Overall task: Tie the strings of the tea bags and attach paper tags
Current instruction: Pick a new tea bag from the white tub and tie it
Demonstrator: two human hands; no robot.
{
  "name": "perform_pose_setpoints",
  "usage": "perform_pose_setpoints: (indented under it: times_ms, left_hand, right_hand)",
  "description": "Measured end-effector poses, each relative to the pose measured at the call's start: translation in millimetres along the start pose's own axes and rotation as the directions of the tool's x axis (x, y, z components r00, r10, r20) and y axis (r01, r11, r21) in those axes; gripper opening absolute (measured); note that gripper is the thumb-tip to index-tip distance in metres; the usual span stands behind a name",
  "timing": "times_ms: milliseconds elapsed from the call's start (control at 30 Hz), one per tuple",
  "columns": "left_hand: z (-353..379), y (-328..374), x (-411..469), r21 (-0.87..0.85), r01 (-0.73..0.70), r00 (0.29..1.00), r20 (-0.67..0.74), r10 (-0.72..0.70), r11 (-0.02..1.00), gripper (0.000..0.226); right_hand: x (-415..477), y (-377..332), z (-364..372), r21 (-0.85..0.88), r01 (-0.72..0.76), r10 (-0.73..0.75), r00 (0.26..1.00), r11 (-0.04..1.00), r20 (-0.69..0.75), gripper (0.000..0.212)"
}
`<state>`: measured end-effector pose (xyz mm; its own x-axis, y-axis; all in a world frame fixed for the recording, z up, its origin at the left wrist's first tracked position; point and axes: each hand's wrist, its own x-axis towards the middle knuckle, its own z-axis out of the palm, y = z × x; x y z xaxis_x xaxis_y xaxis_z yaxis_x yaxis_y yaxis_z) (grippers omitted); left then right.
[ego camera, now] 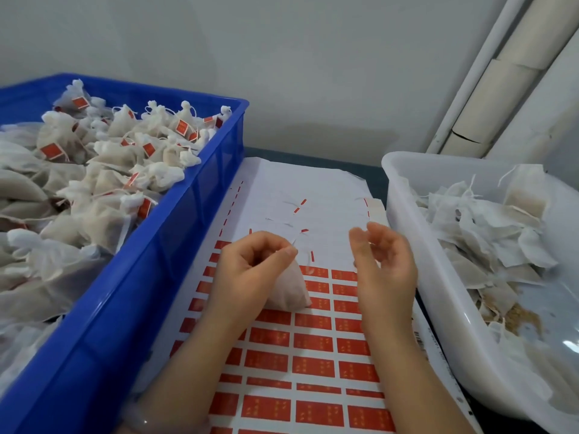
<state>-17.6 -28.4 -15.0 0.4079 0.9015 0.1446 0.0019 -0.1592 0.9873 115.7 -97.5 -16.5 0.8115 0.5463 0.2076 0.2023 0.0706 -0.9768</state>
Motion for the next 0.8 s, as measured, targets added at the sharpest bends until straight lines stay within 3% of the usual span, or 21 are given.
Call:
perform_pose_setpoints:
  times_ms: [133, 267, 433, 533, 567, 633, 700, 800]
  left_hand:
    - [2, -1, 0, 0.018, -0.060, 0.998, -0.030, 0.061, 0.998, 0.008]
    - [4, 2, -1, 0.084, -0.288, 0.956, 0.089, 0.281, 0.954, 0.008]
    - [6, -1, -5, 0.181, -0.418, 0.902, 0.195, 0.384, 0.890, 0.013]
    - [6, -2, -6, 0.171, -0.316, 0.947, 0.124, 0.297, 0.933, 0.014]
    - [6, 0, -5, 0.106, -0.241, 0.969, 0.091, 0.232, 0.965, 0.011]
    - [6, 2, -2, -0.022, -0.108, 0.993, 0.042, 0.109, 0.994, 0.026]
    - [6, 3, 1, -0.043, -0.033, 0.999, 0.014, 0.034, 0.999, 0.032]
    - [3, 2, 2, -0.065, 0.025, 0.997, 0.081, -0.019, 0.998, 0.021]
  right_hand:
    - [-15, -10, 6, 0.043, 0.057, -0.065, 0.979, 0.997, 0.193, 0.047]
    - [-24, -8, 17, 0.009, -0.010, 0.006, 0.918, 1.000, 0.396, 0.054]
    - [-15, -3, 13, 0.158, -0.258, 0.175, 0.896, 0.953, 0.407, 0.027]
    - [-13, -6, 10, 0.258, -0.235, 0.130, 0.921, 0.937, 0.366, 0.018]
    - [-14, -8, 9, 0.281, -0.193, 0.092, 0.937, 0.940, 0.336, 0.015]
    - [-16, -12, 6, 0.271, -0.072, -0.012, 0.955, 0.960, 0.297, 0.017]
    - [-20, -18, 5, 0.224, 0.067, -0.144, 0.925, 0.972, 0.350, 0.013]
    - [-22, -18, 4, 0.215, 0.174, -0.249, 0.880, 0.961, 0.405, 0.011]
